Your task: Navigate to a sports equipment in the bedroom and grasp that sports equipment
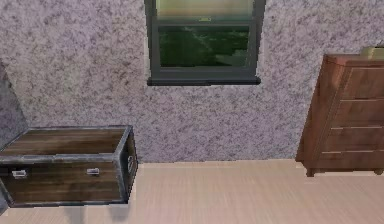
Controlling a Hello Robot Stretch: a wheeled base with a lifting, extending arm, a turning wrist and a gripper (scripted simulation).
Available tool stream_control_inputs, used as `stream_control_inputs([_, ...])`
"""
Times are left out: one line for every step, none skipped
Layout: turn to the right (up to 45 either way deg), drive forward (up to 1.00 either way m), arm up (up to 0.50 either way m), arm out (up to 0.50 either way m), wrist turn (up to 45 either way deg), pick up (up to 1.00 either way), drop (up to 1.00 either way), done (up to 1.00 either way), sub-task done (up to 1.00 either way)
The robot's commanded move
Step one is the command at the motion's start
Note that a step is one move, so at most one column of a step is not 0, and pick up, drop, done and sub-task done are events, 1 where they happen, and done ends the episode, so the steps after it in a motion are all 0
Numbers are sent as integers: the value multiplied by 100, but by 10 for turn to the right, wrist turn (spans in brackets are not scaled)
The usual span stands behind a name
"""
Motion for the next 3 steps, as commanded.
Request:
stream_control_inputs([30,0,0,0,0,0,0,0,0])
stream_control_inputs([0,85,0,0,0,0,0,0,0])
stream_control_inputs([450,0,0,0,0,0,0,0,0])
